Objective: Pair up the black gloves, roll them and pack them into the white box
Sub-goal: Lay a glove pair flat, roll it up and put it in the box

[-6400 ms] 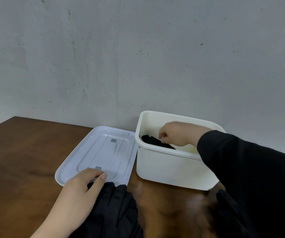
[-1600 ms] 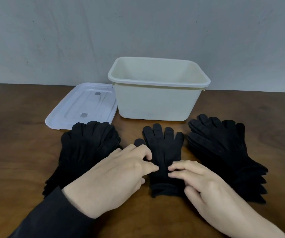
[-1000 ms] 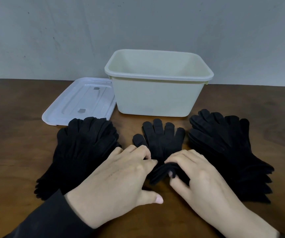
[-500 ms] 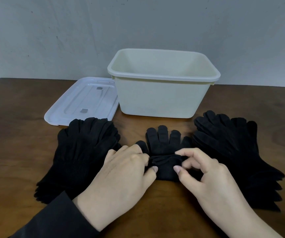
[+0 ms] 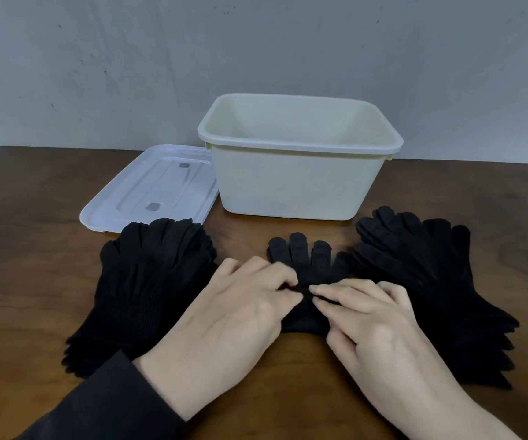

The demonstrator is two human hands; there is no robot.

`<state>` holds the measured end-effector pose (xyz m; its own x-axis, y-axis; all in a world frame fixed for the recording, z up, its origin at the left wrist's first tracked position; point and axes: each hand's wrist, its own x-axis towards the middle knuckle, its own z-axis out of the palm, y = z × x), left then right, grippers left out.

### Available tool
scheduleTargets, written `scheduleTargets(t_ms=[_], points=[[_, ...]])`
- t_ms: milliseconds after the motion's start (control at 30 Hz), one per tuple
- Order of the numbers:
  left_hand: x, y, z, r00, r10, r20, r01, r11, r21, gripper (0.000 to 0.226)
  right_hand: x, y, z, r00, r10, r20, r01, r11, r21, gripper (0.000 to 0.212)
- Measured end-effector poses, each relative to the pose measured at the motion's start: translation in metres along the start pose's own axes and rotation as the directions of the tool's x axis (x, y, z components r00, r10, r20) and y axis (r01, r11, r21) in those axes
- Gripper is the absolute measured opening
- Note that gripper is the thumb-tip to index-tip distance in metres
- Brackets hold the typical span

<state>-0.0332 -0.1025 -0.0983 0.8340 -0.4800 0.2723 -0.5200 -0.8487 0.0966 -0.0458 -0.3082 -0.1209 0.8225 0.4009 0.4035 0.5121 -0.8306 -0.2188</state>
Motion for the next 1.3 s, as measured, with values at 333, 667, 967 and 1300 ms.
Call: scheduleTargets(t_ms=[333,667,967,1300], points=[[-0.010,0.004,-0.003,0.981,-0.055,0.184,0.057,0.998,-0.008,0.065,0.002,0.002,-0.010,0.986,0.058,0.159,-0.069,0.995,0.067,0.041],[-0.011,0.006,-0.016,0.987,-0.106,0.118,0.132,0.960,-0.245,0.037,-0.002,0.004,-0.014,0.981,0.131,0.146,-0.168,0.945,0.281,0.029],[-0.010,0.007,-0.013,0.923,-0.378,0.077,0.370,0.810,-0.455,0.031,0.011,-0.002,-0.009,0.937,0.322,0.133,-0.346,0.816,0.464,0.031],[-0.005,0.002,-0.011,0.945,-0.317,0.083,0.327,0.932,-0.159,0.049,0.013,-0.001,-0.002,0.981,0.193,-0.003,-0.191,0.972,0.138,0.027]])
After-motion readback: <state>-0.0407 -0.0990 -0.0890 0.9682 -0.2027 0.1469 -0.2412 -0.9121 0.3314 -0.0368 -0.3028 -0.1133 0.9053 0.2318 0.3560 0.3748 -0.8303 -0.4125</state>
